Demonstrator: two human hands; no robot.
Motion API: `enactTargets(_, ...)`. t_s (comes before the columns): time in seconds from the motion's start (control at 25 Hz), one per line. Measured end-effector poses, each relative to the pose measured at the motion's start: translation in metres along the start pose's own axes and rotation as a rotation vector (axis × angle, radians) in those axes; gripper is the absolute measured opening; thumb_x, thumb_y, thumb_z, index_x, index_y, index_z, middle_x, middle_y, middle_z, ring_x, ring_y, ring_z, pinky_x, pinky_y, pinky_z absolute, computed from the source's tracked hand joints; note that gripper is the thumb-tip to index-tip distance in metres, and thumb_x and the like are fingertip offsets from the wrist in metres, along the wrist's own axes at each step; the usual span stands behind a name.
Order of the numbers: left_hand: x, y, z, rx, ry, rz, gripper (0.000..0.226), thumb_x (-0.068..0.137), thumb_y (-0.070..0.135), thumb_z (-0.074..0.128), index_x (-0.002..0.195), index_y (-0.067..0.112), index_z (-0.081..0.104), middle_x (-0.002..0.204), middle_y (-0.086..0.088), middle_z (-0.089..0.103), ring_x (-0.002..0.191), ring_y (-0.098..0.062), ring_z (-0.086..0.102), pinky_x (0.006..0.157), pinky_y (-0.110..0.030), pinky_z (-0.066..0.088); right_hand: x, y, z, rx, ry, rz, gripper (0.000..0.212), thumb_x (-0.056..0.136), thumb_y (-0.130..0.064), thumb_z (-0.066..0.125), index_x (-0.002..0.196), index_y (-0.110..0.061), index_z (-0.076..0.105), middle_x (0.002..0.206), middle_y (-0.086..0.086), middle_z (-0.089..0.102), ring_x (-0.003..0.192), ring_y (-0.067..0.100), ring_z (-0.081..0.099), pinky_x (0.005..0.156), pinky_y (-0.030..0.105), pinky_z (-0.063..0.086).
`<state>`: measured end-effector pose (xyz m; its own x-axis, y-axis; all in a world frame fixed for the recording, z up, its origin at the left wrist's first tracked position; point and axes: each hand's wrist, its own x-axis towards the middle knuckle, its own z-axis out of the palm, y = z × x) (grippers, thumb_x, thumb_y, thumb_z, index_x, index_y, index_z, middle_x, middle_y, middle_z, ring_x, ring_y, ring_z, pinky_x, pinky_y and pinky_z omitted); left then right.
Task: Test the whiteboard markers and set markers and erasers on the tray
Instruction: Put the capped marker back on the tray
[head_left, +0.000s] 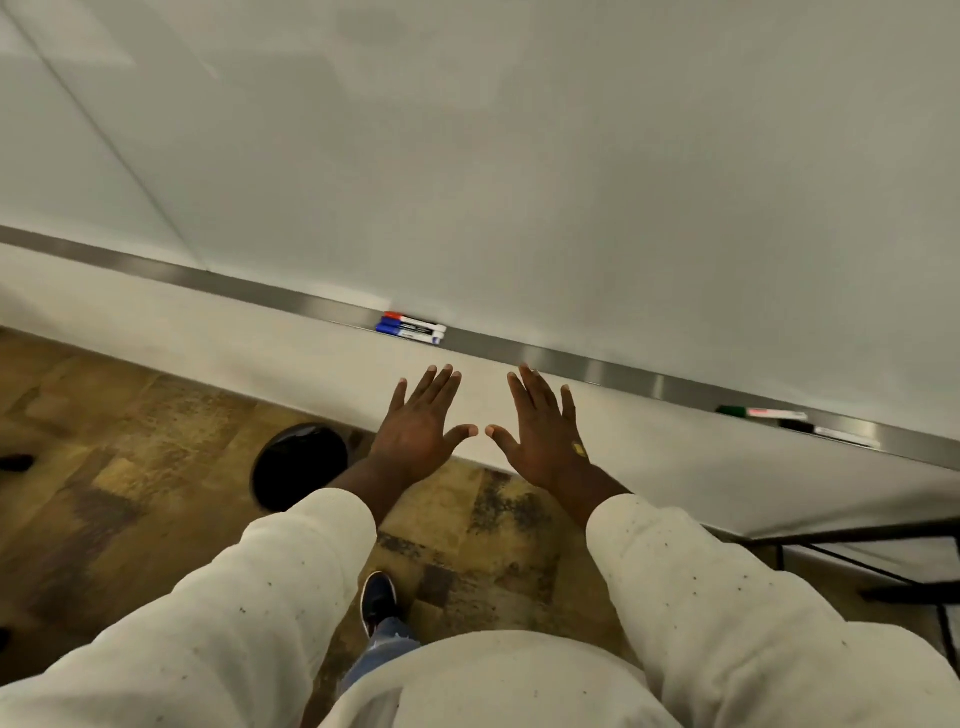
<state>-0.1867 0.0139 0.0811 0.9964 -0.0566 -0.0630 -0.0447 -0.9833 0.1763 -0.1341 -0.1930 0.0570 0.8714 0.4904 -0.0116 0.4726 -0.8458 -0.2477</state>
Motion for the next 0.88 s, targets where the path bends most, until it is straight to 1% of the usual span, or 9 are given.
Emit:
enactTargets(0.16,0.007,0.069,0.004,-0.009,0.023,0.062,0.083,0.092,0.07,0.021,0.156,0.02,0.003,0.163,0.002,0.001,0.149,-0.014,-0.007,0.121,-0.046,-0.002,-0.046,0.055,-0.024,-0.014,0.044,0.071,0.081,0.094,-0.068,0.027,0.156,-0.021,0.004,0.165,0.001,-0.003,0.151,0.02,-0.001,0.12,0.053,0.0)
enactTargets(0.32,0.02,0.121,0.01,0.006,0.036,0.167,0.084,0.091,0.071,0.021,0.156,0.019,0.006,0.163,0.001,0.005,0.15,-0.015,-0.004,0.121,-0.047,0.001,-0.08,0.1,-0.036,0.012,0.055,0.169,0.08,0.095,-0.067,0.027,0.156,-0.022,0.004,0.165,0.001,-0.002,0.151,0.021,-0.001,0.12,0.051,-0.003)
enactTargets(0.52,0.052,0.172,0.02,0.007,0.006,0.258,0.083,0.092,0.072,0.021,0.156,0.02,0.008,0.163,0.001,0.006,0.15,-0.015,-0.003,0.121,-0.047,0.003,-0.108,0.154,-0.044,0.061,0.086,0.301,0.077,0.095,-0.068,0.021,0.156,-0.023,0.004,0.165,0.0,-0.001,0.151,0.02,-0.001,0.12,0.052,-0.002)
enactTargets(0.68,0.085,0.215,0.034,-0.033,-0.023,0.341,0.08,0.093,0.069,0.025,0.155,0.02,0.012,0.163,0.0,0.009,0.15,-0.015,0.001,0.121,-0.045,0.004,-0.119,0.201,-0.05,0.076,0.077,0.414,0.075,0.095,-0.067,0.014,0.156,-0.025,0.001,0.165,-0.001,-0.004,0.151,0.019,-0.005,0.12,0.051,-0.004)
enactTargets(0.84,0.129,0.263,0.057,-0.034,-0.086,0.406,0.077,0.094,0.067,0.029,0.154,0.02,0.016,0.162,0.0,0.015,0.15,-0.016,0.007,0.121,-0.046,0.009,-0.128,0.251,-0.049,0.114,0.099,0.511,0.068,0.099,-0.059,0.018,0.156,-0.024,0.009,0.164,0.0,0.006,0.151,0.018,0.002,0.12,0.05,-0.003)
enactTargets(0.88,0.138,0.274,0.062,-0.041,-0.09,0.423,0.075,0.095,0.065,0.031,0.154,0.02,0.02,0.161,-0.001,0.02,0.149,-0.017,0.012,0.121,-0.046,0.011,-0.129,0.262,-0.049,0.117,0.105,0.53,0.066,0.1,-0.058,0.018,0.156,-0.023,0.012,0.164,0.0,0.009,0.151,0.018,0.004,0.12,0.05,-0.002)
